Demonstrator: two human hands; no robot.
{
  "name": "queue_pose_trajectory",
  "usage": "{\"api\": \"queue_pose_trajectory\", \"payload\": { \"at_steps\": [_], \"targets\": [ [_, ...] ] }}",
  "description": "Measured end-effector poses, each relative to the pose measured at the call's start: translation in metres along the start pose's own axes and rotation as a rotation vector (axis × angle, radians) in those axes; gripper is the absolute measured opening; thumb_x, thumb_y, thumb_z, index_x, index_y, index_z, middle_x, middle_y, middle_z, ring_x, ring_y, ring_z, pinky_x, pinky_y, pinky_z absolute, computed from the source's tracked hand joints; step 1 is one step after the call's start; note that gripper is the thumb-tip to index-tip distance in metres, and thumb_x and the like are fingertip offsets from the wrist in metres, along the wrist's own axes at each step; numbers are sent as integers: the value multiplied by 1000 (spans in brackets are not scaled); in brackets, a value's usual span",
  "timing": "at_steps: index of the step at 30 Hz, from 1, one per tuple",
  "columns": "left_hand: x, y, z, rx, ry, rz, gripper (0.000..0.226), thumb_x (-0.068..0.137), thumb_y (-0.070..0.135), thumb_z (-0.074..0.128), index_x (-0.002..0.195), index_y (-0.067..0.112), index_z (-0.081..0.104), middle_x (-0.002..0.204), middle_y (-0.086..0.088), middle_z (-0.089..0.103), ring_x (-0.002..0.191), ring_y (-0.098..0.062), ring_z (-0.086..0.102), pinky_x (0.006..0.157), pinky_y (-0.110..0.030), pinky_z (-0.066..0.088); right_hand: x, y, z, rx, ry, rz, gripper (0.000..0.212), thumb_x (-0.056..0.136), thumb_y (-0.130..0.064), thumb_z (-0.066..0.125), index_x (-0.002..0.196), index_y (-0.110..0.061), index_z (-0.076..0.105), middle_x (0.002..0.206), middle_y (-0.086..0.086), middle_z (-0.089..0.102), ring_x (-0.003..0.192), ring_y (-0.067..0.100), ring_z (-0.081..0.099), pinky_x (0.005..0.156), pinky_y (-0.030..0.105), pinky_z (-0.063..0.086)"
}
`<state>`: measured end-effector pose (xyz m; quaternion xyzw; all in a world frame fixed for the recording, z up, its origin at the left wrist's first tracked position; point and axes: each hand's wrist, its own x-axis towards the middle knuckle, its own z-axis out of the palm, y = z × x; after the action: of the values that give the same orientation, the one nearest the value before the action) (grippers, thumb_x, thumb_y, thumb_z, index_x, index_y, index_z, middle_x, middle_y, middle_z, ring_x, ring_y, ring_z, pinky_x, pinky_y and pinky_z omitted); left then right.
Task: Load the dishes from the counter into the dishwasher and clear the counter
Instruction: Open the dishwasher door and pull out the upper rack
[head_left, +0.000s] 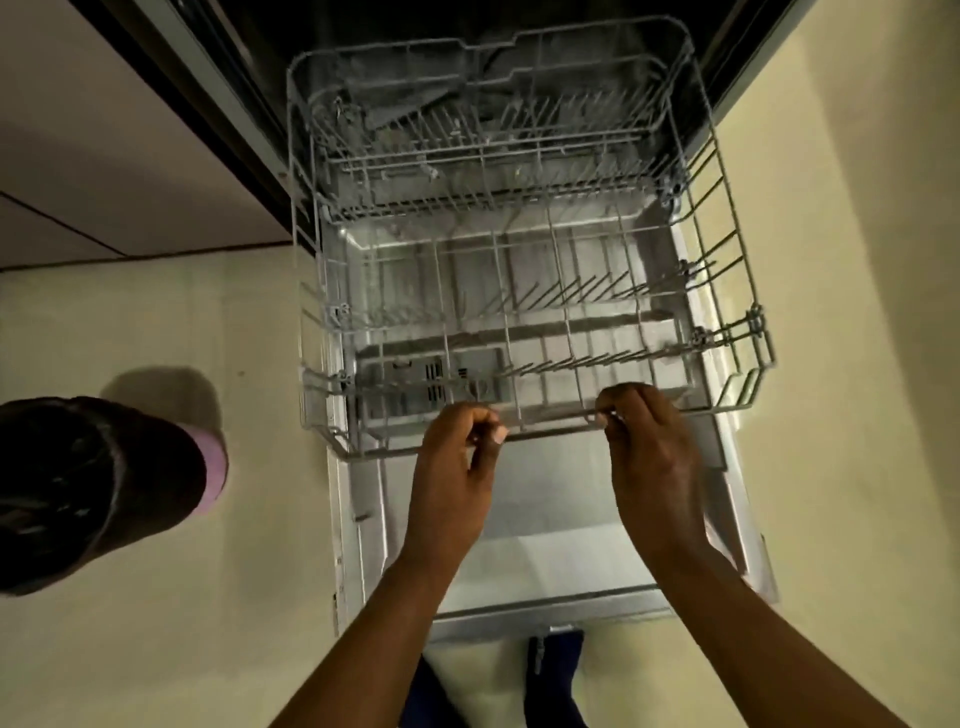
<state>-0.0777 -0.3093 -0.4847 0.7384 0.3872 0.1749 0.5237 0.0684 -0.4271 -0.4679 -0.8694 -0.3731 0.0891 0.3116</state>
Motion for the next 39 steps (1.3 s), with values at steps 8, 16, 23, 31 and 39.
{"api": "queue_pose_trajectory", "payload": {
  "at_steps": [8,16,23,31,39],
  "targets": [
    [-86,-1,3,25,-53,-46,3,97,22,56,97,20,57,97,6,58,97,-17,59,84,-30,49,-87,-10,-25,184,-114,300,28,93,-3,58,95,-31,59,98,-25,54,97,-1,52,76,5,36],
    [-111,8,10,41,-48,-145,8,94,22,52,98,28,56,102,12,56,104,-16,58,88,-24,45,-107,-13,-38,139,-145,328,29,96,-5,54,100,-32,61,103,-27,57,102,-1,55,81,2,36],
    [-81,17,-10,50,-92,-73,20,95,22,55,108,37,57,111,15,58,111,-12,57,91,-26,47,-69,-21,-43,79,-32,236,32,85,2,66,106,-22,69,107,-15,59,97,1,55,83,8,42],
    [110,135,-101,322,349,430,27,94,6,58,117,18,53,116,0,55,110,-10,53,92,-18,41,129,-75,-69,83,268,-229,31,89,-2,64,120,-7,64,121,6,61,113,14,55,94,20,44],
    [278,181,-171,904,413,491,60,92,40,49,143,9,40,140,-14,47,133,-33,38,113,-45,27,325,-115,-97,-338,204,-287,72,91,-23,56,154,-24,20,161,4,18,149,25,10,118,45,15]
  ]
}}
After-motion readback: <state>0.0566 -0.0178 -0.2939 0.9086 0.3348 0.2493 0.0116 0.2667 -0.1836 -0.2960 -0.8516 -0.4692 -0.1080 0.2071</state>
